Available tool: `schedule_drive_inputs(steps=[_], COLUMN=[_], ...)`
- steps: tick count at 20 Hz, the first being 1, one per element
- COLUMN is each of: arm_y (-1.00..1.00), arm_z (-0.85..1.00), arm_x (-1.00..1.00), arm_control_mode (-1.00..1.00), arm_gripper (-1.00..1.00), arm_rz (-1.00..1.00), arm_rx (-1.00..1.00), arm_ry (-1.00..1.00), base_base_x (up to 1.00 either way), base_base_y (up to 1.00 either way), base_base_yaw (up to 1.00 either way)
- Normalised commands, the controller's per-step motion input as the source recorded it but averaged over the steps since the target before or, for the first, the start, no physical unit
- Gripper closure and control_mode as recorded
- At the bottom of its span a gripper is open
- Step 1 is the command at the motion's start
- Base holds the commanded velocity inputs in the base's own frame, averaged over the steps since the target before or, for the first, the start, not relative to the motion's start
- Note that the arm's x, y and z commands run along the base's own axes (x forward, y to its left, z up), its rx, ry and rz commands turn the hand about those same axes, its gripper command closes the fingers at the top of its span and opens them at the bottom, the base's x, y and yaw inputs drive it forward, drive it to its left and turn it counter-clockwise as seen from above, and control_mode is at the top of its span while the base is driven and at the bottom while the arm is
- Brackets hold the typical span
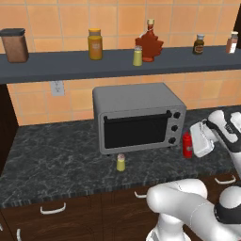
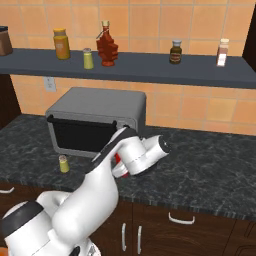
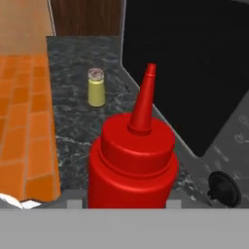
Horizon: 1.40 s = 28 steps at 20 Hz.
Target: Put the shaker and condiment bottle from the counter next to their counterparts in the cabinet.
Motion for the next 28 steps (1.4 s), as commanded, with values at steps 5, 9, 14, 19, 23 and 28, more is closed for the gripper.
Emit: schedule_drive_inputs(steps=[5, 9, 14, 19, 23, 28], arm_y=[-0.10, -0.12, -0.04, 0.01, 0.21, 0.14], arm_z=[0.73, 0.75, 0.73, 0.61, 0.73, 0.79], arm_x=[-0.23, -0.28, -0.46, -0.48, -0.16, -0.16], arm_control_mode=[-1.00, -1.00, -1.00, -1.00, -1.00, -1.00], arm_gripper=[1.00, 1.00, 1.00, 1.00, 1.00, 1.00], arm_rz=[-0.13, -0.14, -0.14, -0.17, -0.16, -0.19], arm_rx=[0.00, 0.00, 0.05, 0.13, 0.11, 0.00], arm_ry=[0.07, 0.02, 0.00, -0.03, -0.08, -0.02], base_base_x=[0.00, 0.00, 0.00, 0.00, 0.00, 0.00], base_base_y=[0.00, 0.00, 0.00, 0.00, 0.00, 0.00], base_base_yaw=[0.00, 0.00, 0.00, 0.00, 0.00, 0.00])
